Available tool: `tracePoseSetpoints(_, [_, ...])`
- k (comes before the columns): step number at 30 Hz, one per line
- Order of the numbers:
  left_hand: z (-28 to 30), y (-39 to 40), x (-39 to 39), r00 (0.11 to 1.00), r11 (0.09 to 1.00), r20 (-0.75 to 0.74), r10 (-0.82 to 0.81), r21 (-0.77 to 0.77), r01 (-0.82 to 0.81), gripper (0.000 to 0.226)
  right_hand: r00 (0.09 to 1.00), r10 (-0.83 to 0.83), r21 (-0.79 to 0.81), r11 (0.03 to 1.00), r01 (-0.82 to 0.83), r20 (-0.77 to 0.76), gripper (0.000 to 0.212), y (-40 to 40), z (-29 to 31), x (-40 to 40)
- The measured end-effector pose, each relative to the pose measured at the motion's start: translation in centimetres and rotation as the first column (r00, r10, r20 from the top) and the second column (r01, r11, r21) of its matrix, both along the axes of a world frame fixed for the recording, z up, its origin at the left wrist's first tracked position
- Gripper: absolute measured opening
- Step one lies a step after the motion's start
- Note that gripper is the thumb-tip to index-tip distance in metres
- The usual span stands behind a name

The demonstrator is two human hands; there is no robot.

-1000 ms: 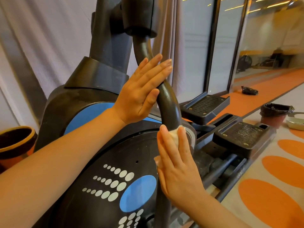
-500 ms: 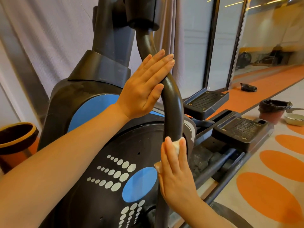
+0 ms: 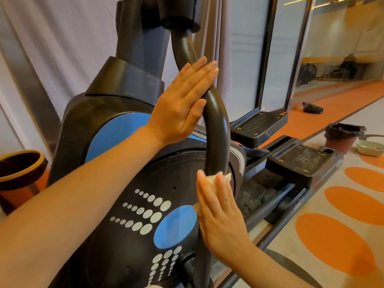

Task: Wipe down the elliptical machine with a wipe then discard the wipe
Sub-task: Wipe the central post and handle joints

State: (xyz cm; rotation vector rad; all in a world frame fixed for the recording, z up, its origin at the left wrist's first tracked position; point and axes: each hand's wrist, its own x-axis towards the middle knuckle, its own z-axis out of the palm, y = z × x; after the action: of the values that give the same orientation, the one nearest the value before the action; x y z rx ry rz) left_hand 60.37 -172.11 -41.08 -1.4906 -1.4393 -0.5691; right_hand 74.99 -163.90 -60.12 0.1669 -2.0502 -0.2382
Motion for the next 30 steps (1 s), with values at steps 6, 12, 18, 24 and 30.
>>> tracePoseSetpoints(6, [0.0, -0.1, -0.4, 0.999, 1.0, -0.046, 0.022, 0.01, -0.021, 0.056, 0.999, 0.012, -0.061, 0.998, -0.014, -0.031, 0.064, 0.0, 1.5, -0.2])
tracePoseSetpoints(12, [-0.5, 0.3, -0.3, 1.0, 0.999, -0.001, -0.004, 0.042, 0.004, 0.058, 0.997, -0.036, -0.184, 0.983, 0.021, -0.075, 0.066, -0.4, 1.0, -0.7])
tracePoseSetpoints(18, [-0.8, 0.6, -0.1, 0.999, 0.998, 0.041, -0.023, 0.056, 0.02, 0.061, 0.989, -0.145, -0.07, 0.987, 0.145, 0.011, 0.06, -0.7, -2.0, 0.4])
tracePoseSetpoints(24, [-0.9, 0.7, -0.2, 0.999, 0.998, 0.032, -0.028, 0.057, 0.027, 0.064, 0.995, -0.095, -0.12, 0.989, 0.091, -0.029, 0.078, -0.4, 2.5, -0.2])
tracePoseSetpoints(30, [-1.5, 0.7, 0.2, 0.996, 0.996, 0.086, -0.034, 0.087, 0.026, 0.064, 0.989, -0.144, -0.046, 0.988, 0.145, 0.023, 0.067, -0.5, -2.6, 0.3])
